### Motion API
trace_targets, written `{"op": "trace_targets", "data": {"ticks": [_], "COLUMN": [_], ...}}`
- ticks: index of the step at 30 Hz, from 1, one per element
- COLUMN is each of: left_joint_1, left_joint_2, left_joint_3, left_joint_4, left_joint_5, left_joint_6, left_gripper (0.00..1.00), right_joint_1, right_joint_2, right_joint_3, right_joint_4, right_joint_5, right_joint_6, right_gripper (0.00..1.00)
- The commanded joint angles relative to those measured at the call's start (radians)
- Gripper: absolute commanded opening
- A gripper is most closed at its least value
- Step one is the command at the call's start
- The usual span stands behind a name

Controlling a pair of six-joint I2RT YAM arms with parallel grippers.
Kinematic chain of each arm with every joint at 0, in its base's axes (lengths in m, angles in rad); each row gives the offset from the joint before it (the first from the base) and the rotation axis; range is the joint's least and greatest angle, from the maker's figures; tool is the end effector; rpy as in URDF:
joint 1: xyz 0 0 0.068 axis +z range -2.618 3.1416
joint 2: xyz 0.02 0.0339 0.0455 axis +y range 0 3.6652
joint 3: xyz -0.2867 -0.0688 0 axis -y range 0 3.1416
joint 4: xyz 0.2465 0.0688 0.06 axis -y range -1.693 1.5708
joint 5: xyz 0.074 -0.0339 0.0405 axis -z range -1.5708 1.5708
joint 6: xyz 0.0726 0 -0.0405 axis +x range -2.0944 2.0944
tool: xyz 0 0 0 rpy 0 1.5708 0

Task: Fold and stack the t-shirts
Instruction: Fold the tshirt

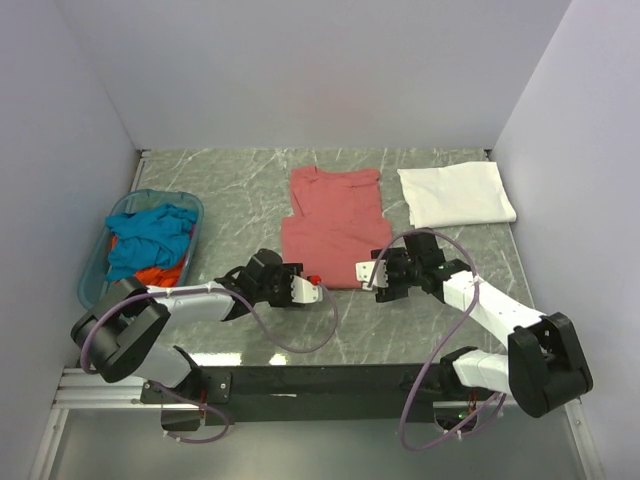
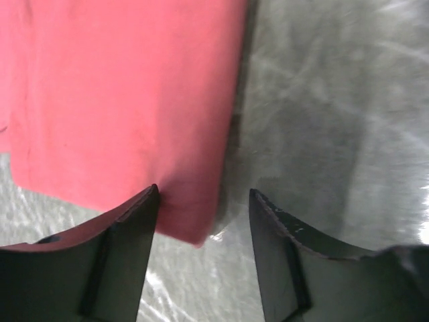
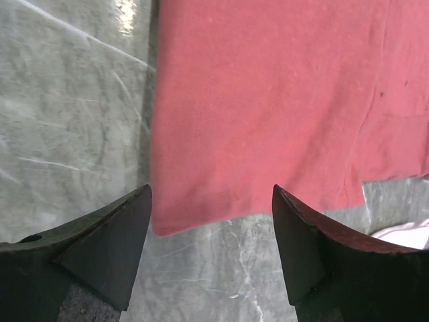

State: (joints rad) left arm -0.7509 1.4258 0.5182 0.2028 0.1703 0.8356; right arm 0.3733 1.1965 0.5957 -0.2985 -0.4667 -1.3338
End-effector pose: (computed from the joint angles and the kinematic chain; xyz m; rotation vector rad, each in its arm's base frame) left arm 0.2025 -0.2058 0.1456 1.6775 1.5259 -0.1489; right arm 0.2104 0.1175 0.1818 -1.8910 1.3918 0.1160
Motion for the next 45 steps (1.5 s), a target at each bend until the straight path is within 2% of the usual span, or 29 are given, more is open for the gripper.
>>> {"op": "trace_targets", "data": {"ticks": [1,12,16,17,21,22,25,26,29,31,34,37,41,45], "left_joint_1": [0.022,0.05,0.053,0.056,0.064,0.065,0.07,0.07,0.07,0.07,0.056,0.015,-0.1,-0.214], "left_joint_2": [0.009,0.025,0.056,0.061,0.074,0.076,0.073,0.07,0.052,0.019,-0.053,-0.146,-0.217,-0.26], "left_joint_3": [0.02,0.019,0.036,0.04,0.04,0.04,0.037,0.037,0.032,0.031,0.052,0.057,0.068,0.077], "left_joint_4": [0.049,0.049,0.05,0.058,0.081,0.084,0.095,0.093,0.076,0.044,-0.086,-0.228,-0.394,-0.454], "left_joint_5": [-0.02,-0.022,-0.04,-0.046,-0.045,-0.045,-0.04,-0.034,-0.015,0.015,0.082,0.136,0.245,0.27], "left_joint_6": [0.023,0.019,0.011,0.007,-0.004,-0.009,-0.015,-0.018,-0.024,-0.021,-0.03,-0.059,-0.127,-0.222], "left_gripper": [0.6,0.55,0.43,0.39,0.32,0.3,0.2,0.14,0.01,0.01,0.0,0.0,0.0,0.0], "right_joint_1": [0.006,0.033,0.049,0.05,0.049,0.05,0.049,0.049,0.049,0.049,0.049,0.049,0.049,0.052], "right_joint_2": [0.021,0.098,0.152,0.158,0.175,0.175,0.167,0.164,0.14,0.114,0.051,-0.038,-0.152,-0.299], "right_joint_3": [-0.02,-0.054,-0.047,-0.037,-0.017,-0.017,-0.02,-0.023,-0.033,-0.033,-0.033,-0.045,-0.042,-0.042], "right_joint_4": [0.062,0.145,0.18,0.179,0.157,0.154,0.141,0.136,0.115,0.078,-0.017,-0.144,-0.348,-0.542], "right_joint_5": [0.028,0.088,0.143,0.149,0.157,0.155,0.145,0.14,0.116,0.09,0.05,-0.009,-0.093,-0.101], "right_joint_6": [-0.022,-0.019,0.005,0.015,0.022,0.022,0.021,0.021,0.016,0.015,0.002,-0.037,-0.094,-0.114], "right_gripper": [0.78,0.78,0.73,0.68,0.56,0.49,0.34,0.26,0.16,0.1,0.04,0.03,0.0,0.0]}}
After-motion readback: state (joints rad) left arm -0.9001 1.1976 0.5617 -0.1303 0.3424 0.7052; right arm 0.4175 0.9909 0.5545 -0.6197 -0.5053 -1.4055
